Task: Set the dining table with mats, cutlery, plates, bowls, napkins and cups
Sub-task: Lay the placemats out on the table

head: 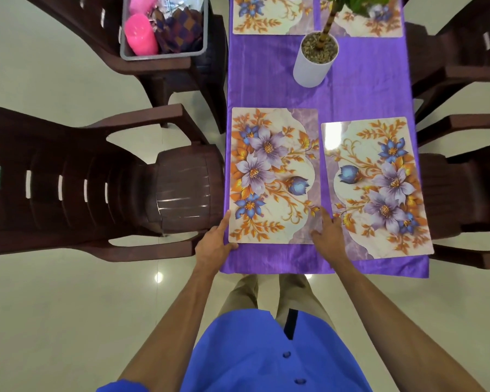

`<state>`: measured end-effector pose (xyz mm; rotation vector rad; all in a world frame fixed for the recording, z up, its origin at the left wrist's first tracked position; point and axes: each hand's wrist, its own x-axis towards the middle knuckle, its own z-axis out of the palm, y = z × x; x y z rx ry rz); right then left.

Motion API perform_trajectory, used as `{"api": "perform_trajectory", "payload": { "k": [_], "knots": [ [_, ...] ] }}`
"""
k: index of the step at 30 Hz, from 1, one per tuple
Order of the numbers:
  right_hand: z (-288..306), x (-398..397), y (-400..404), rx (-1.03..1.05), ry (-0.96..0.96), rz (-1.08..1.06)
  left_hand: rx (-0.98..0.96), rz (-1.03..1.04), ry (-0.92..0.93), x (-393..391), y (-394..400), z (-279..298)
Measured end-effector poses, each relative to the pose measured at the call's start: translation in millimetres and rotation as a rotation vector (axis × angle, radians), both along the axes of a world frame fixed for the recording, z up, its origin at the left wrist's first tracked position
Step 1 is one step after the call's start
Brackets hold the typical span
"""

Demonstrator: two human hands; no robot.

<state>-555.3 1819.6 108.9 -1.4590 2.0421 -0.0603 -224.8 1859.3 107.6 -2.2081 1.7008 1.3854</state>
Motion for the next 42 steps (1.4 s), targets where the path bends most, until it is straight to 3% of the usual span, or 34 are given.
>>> {"api": "perform_trajectory", "payload": {
  "k": [42],
  "knots": [
    [7, 6, -11, 0.051, -0.004, -0.004, 0.046, 0.024, 0.049, 2, -6, 6]
  ]
}}
